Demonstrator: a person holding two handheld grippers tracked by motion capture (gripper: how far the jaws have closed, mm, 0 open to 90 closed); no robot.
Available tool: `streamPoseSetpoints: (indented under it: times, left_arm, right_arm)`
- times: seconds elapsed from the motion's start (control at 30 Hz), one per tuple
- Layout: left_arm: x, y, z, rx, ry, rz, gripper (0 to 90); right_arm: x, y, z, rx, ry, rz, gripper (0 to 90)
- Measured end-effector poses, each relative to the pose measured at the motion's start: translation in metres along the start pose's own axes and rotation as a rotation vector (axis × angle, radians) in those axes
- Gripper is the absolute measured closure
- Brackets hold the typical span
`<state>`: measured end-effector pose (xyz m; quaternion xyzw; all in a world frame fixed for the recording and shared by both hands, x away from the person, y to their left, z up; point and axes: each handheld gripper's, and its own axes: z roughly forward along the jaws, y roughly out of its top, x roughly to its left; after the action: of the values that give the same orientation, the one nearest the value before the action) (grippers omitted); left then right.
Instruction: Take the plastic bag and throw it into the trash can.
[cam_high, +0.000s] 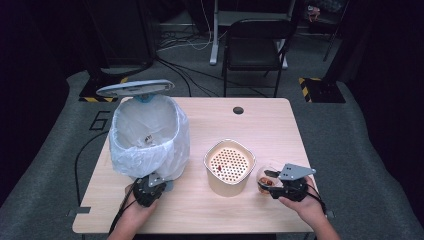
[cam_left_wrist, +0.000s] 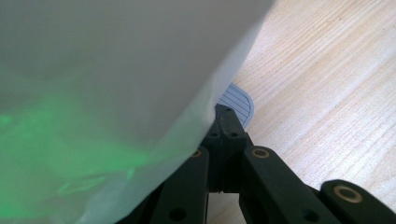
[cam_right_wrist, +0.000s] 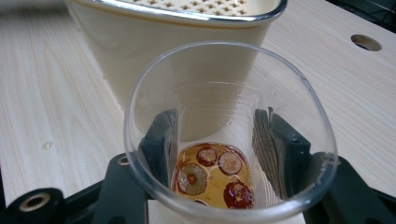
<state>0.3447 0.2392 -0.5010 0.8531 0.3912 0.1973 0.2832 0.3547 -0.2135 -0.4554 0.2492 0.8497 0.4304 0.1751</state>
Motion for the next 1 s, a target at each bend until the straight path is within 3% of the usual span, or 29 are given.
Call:
streamPoseSetpoints:
  times: [0.2,0.47,1.0]
  left_arm:
    - [0.0,0.0,0.0,0.0,0.0,0.001,90.0]
    - [0.0,0.0,0.0,-0.001,0.0,0.0,90.0]
    - [0.0,0.0,0.0,-0.001,-0.001,0.001,90.0]
  right_arm:
    - [-0.014,0.01,-0.002,-0.01,-0.009,0.018,50.6]
    - [-0.034,0.024,-0.007,-0.01,-0.051,-0.004,50.7]
    - [-0.066,0.065,0.0,-0.02,-0.048,-0.03,50.7]
